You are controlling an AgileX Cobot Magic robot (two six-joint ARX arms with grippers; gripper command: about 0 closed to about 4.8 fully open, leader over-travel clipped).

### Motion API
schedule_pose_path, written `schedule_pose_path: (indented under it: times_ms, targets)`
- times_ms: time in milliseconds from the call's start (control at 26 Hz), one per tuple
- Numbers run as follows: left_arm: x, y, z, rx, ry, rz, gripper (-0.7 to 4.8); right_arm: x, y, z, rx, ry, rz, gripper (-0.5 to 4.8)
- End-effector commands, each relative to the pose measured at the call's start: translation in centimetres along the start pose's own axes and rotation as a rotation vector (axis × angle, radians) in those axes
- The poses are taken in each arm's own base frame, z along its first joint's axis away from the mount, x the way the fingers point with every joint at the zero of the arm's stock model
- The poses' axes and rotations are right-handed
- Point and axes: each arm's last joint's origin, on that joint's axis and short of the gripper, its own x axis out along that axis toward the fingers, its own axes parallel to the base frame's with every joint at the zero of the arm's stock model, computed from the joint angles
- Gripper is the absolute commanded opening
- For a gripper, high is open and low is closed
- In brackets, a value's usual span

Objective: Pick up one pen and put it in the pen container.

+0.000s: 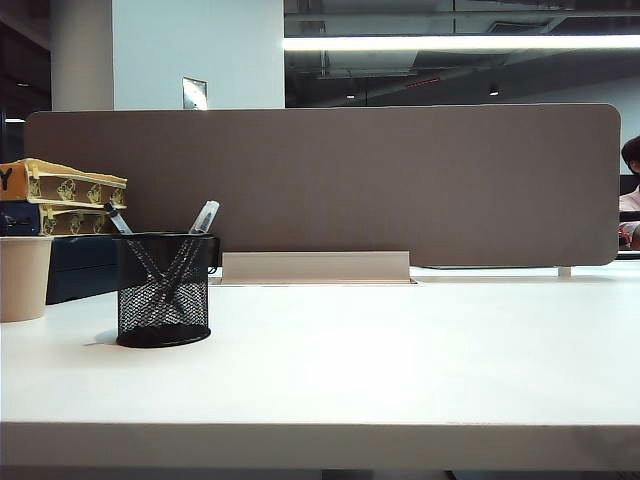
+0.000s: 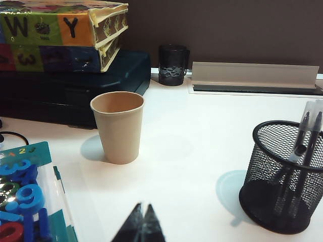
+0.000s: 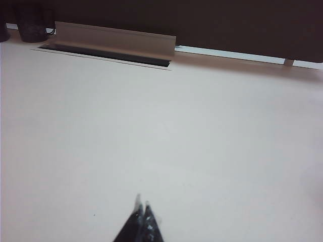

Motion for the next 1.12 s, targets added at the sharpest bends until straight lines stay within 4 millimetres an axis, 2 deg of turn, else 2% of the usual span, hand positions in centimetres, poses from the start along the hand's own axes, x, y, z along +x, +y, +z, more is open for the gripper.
schedule_pose_path:
  times_ms: [39, 308, 732, 1117]
  targets:
    - [0.0, 0.0, 0.2, -0.003, -0.011, -0.005, -0.05, -0.1, 0.0, 0.1, 0.007, -0.024, 0.0, -0.01]
    - [0.0, 0.0, 0.2, -0.003, -0.008, -0.005, -0.05, -1.3, -0.6, 1.1, 0.026, -0.149, -0.04, -0.01]
    - [0.0, 0.0, 0.2, -0.003, -0.008, -0.005, -0.05, -2.4, -2.9, 1.8, 0.034, -0.262, -0.278, -0.01]
    - [0.0, 0.0, 0.2, -0.003, -0.008, -0.005, -0.05, -2.4, -3.3, 1.7, 0.033, -0.25, -0.314, -0.01]
